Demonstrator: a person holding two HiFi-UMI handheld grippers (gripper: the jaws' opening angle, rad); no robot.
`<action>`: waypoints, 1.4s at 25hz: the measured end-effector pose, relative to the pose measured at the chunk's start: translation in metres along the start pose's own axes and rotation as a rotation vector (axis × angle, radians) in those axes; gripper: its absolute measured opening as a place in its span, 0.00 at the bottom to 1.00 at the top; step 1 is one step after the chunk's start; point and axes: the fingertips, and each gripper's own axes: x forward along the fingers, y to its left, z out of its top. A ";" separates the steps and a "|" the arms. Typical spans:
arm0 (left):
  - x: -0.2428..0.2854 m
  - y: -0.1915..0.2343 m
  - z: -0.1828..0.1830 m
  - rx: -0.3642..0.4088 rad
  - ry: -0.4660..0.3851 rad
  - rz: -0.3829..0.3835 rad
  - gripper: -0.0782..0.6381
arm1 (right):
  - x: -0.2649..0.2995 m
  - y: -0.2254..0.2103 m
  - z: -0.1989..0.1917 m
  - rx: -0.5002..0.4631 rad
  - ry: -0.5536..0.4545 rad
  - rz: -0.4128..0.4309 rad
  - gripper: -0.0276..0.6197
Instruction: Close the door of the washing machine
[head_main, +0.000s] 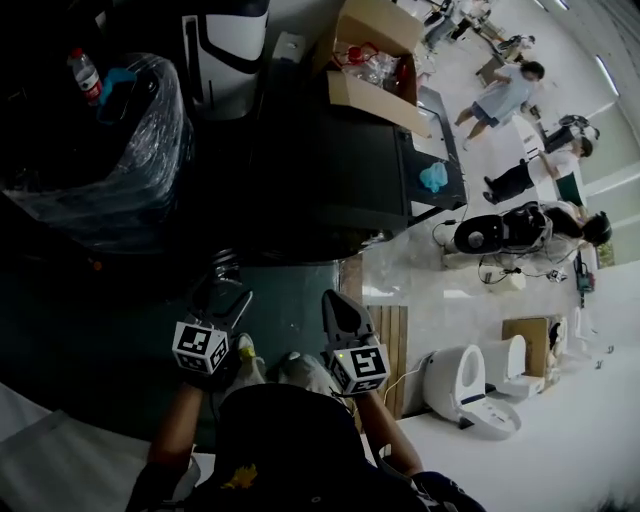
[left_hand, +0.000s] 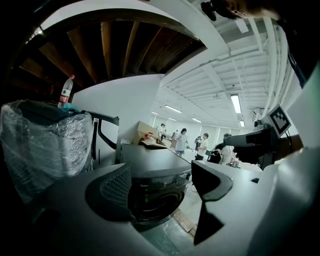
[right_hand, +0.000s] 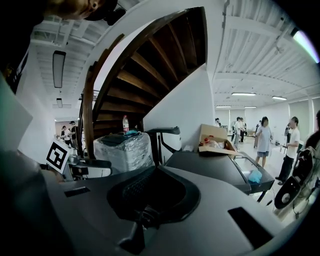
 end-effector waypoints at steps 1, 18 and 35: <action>0.006 0.005 -0.007 0.000 0.008 0.001 0.63 | 0.002 -0.003 -0.006 -0.004 0.011 -0.004 0.09; 0.081 0.122 -0.174 0.049 0.293 0.006 0.64 | 0.052 0.000 -0.109 0.019 0.207 0.122 0.09; 0.113 0.248 -0.316 0.105 0.705 0.098 0.64 | 0.053 0.002 -0.149 0.066 0.267 0.119 0.09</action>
